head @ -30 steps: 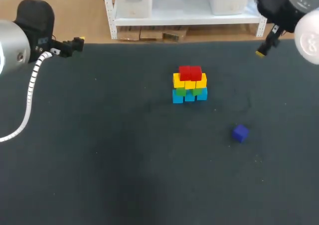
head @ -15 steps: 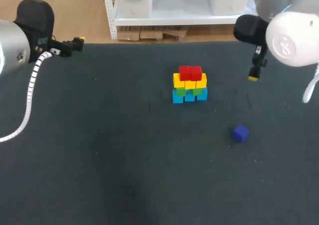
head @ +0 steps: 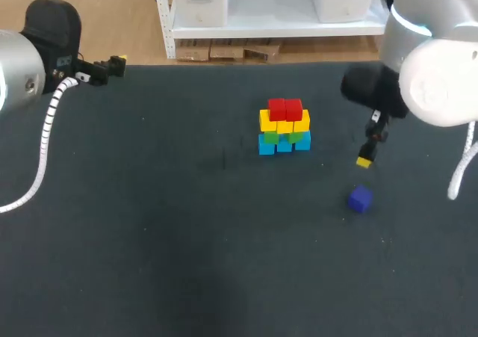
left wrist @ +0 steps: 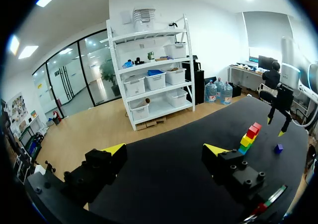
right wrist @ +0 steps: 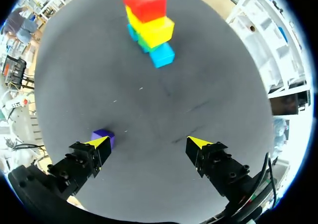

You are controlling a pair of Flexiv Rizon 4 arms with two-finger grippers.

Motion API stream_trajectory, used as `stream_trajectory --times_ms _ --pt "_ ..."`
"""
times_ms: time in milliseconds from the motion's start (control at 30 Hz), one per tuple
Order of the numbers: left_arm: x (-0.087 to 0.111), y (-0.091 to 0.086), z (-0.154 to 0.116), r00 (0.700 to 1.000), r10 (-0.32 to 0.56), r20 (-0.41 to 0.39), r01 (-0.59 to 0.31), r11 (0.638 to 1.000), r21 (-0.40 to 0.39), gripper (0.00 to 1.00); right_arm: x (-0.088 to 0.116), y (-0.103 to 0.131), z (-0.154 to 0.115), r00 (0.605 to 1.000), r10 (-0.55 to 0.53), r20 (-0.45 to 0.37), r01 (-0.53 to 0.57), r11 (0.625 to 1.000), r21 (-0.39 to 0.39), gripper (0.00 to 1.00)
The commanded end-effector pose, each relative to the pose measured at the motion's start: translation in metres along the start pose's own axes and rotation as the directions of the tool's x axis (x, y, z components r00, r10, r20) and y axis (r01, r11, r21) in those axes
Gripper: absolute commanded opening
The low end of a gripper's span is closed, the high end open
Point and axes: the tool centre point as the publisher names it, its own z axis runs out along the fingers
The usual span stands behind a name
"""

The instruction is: Place the blue cubes, place green cubes on the blue cubes, place the yellow cubes on the green cubes, then place the red cubes on the yellow cubes, and place purple cube on the red cubes.

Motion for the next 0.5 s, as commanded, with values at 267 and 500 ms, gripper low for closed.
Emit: stream_trajectory --times_ms 267,500 --pt "-0.001 0.002 -0.001 1.0 0.002 -0.004 -0.002 1.0 0.008 1.0 0.005 0.031 0.006 1.0 0.006 0.005 -0.005 0.999 -0.045 1.0" --pt "-0.001 0.002 -0.001 1.0 0.002 -0.004 -0.002 1.0 0.008 1.0 0.003 0.046 0.022 0.999 -0.027 -0.032 0.025 0.997 -0.07 1.0"
